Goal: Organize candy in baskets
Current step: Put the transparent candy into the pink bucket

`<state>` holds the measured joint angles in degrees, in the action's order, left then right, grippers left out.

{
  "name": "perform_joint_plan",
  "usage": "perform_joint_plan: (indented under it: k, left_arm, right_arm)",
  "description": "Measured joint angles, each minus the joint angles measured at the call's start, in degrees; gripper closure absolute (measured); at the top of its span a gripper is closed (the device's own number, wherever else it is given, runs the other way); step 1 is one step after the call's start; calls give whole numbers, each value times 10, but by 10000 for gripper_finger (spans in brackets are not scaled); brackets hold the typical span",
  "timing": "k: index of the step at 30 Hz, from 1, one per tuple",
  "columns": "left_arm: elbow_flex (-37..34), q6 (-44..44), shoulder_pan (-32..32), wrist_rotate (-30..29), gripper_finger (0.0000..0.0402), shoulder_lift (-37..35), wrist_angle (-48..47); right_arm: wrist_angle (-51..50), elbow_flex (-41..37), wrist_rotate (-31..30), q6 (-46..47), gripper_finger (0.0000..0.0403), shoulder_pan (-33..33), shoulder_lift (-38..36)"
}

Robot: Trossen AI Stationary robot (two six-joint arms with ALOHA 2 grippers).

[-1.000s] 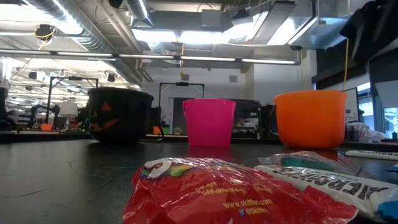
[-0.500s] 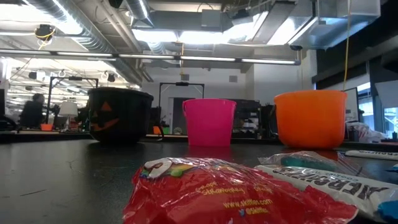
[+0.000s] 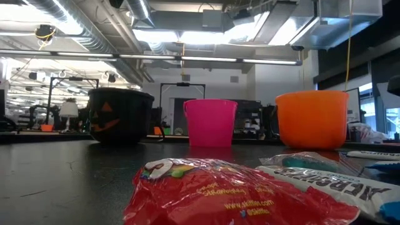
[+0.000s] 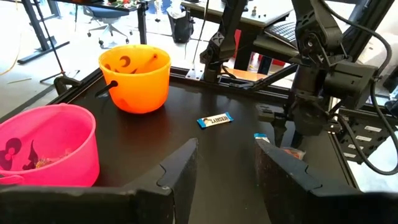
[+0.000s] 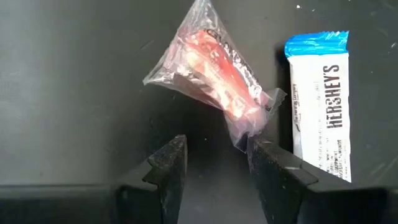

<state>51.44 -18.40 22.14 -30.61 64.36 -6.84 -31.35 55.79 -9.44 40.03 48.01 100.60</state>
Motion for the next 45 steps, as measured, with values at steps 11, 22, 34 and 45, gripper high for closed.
perform_joint_plan:
  k: [11,22,34,45]
  left_arm:
    - [0,0,0,0,255,0,0]
    - [0,0,0,0,255,0,0]
    - [0,0,0,0,255,0,0]
    - [0,0,0,0,255,0,0]
  right_arm:
    - [-4,0,0,7,233,0,-5]
    - [-42,13,-6,8,233,0,-28]
    - [3,11,-60,-13,233,0,-33]
    - [64,-19,-30,-13,233,0,-32]
